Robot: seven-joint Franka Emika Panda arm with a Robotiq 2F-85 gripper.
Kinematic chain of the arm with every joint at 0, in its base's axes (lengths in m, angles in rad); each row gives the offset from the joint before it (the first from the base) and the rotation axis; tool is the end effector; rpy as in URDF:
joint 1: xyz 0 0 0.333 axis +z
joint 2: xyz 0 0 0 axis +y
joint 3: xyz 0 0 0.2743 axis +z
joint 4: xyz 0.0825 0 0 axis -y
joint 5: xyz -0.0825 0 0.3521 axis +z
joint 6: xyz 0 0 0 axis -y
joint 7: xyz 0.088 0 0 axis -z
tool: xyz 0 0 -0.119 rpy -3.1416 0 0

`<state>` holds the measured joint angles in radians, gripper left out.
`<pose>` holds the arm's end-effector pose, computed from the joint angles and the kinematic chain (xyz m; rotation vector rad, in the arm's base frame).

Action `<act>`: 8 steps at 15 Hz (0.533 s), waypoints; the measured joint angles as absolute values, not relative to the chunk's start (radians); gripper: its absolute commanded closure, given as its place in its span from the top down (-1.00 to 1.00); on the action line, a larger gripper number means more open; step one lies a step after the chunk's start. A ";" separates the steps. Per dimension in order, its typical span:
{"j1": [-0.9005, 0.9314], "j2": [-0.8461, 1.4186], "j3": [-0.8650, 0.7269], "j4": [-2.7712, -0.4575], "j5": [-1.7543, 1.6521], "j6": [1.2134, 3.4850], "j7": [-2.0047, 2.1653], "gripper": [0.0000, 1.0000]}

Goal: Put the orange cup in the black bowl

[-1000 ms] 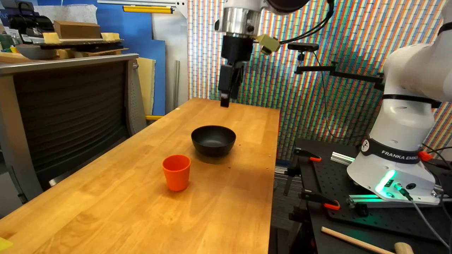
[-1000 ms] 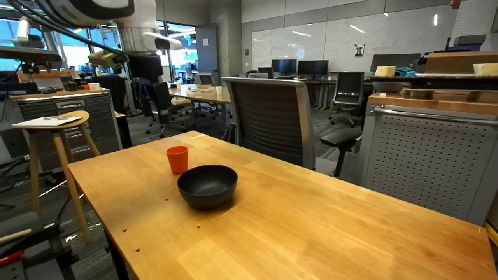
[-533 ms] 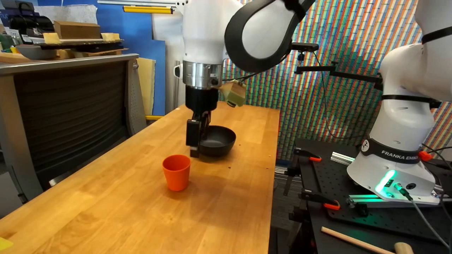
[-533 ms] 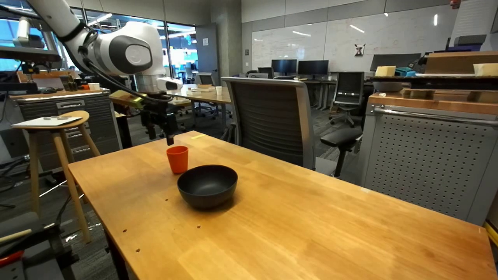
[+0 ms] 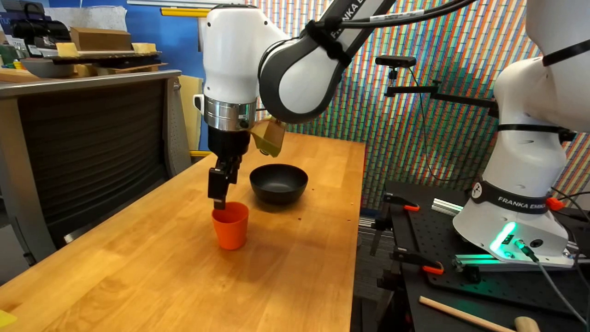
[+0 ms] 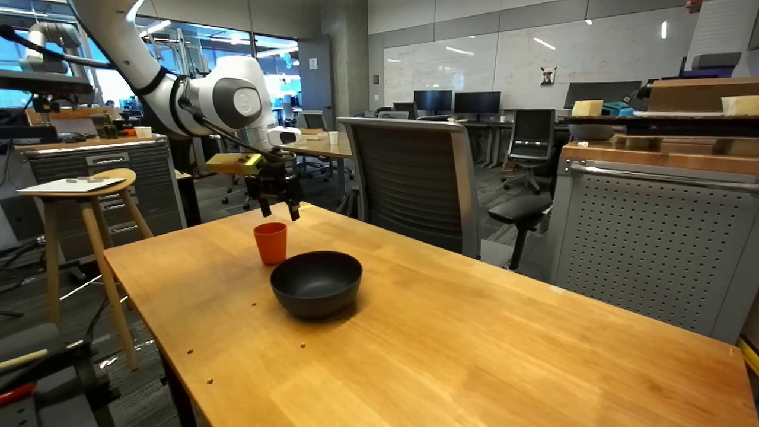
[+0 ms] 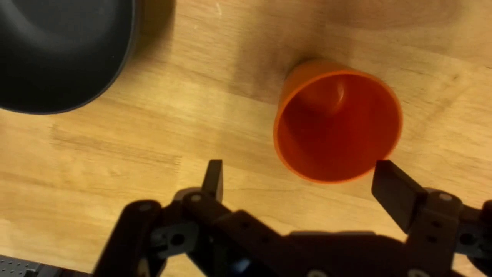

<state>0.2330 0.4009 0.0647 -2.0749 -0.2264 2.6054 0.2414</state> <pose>0.5419 0.1697 0.2211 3.0466 0.3623 0.2374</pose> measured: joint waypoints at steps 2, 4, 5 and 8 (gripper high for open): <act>0.239 0.431 0.034 -2.069 -0.264 2.625 0.242 0.50; 0.243 0.460 0.008 -2.068 -0.285 2.630 0.242 0.32; 0.243 0.474 0.001 -2.068 -0.285 2.628 0.242 0.16; 0.243 0.504 0.001 -2.071 -0.265 2.606 0.241 -0.30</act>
<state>0.2430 0.5045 0.0010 -2.0710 -0.2650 2.6064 0.2412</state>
